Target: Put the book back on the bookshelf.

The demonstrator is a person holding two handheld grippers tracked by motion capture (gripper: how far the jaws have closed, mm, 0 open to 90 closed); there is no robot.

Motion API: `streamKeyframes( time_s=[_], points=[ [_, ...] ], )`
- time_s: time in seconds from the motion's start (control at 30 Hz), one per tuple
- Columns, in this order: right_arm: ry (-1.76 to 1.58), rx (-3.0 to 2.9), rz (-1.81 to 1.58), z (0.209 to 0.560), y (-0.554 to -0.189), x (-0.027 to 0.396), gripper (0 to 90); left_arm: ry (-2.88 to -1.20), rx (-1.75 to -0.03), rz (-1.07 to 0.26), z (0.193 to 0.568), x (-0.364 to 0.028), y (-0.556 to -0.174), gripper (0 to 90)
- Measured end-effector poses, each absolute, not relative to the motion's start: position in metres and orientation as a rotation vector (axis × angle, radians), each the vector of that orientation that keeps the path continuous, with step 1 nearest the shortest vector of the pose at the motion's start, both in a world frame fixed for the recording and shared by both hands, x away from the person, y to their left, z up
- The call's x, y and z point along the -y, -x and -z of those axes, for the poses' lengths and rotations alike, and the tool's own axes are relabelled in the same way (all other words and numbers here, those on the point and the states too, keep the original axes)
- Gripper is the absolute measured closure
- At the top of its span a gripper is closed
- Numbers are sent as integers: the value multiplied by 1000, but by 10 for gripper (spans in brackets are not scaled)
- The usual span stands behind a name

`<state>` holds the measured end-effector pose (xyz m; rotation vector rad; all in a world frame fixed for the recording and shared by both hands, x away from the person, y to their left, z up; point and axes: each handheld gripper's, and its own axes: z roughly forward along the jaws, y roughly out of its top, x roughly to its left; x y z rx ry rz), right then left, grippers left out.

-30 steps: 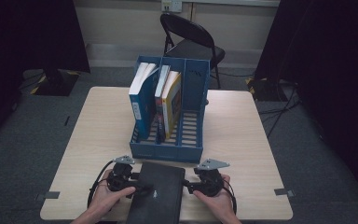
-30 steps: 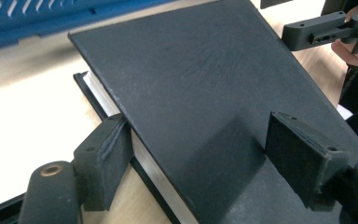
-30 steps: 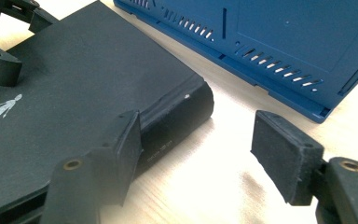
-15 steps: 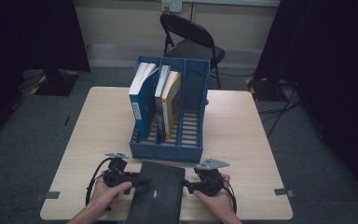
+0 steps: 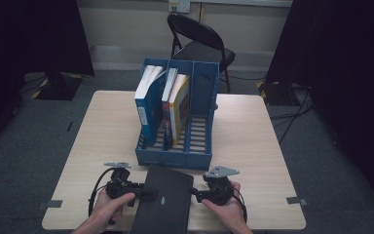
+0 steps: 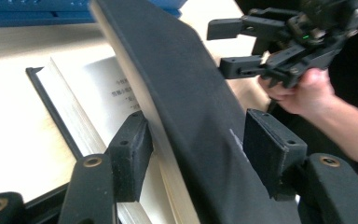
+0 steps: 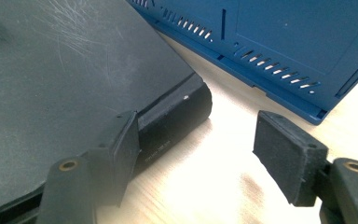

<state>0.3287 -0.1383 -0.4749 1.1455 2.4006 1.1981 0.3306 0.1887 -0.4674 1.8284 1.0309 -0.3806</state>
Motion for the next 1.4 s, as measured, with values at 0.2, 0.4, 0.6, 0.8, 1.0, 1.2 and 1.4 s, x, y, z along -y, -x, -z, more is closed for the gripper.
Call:
streamKeyframes(
  time_s=[0.2, 0.4, 0.6, 0.8, 1.0, 1.2, 1.4],
  points=[
    [-1150, -2398, -1205, 476, -329, 139, 306, -1851, -1050, 422, 470, -185, -339, 402],
    [-1149, -2397, -1207, 476, -329, 139, 302, -1858, -1062, 463, 472, -175, -350, 466],
    [-1151, -2391, -1199, 475, -327, 138, 315, -1925, -1027, 495, 466, -152, -356, 489],
    [-1148, -2396, -1196, 475, -328, 138, 319, -1928, -1042, 502, 473, -151, -357, 456],
    [-1141, -2410, -1236, 470, -329, 139, 295, -1860, -996, 597, 477, -160, -363, 567],
    [-1126, -2409, -1308, 464, -325, 138, 276, -1850, -979, 594, 475, -161, -363, 608],
    [-1055, -2462, -1358, 467, -318, 127, 260, -1826, -965, 522, 468, -160, -354, 641]
  ],
)
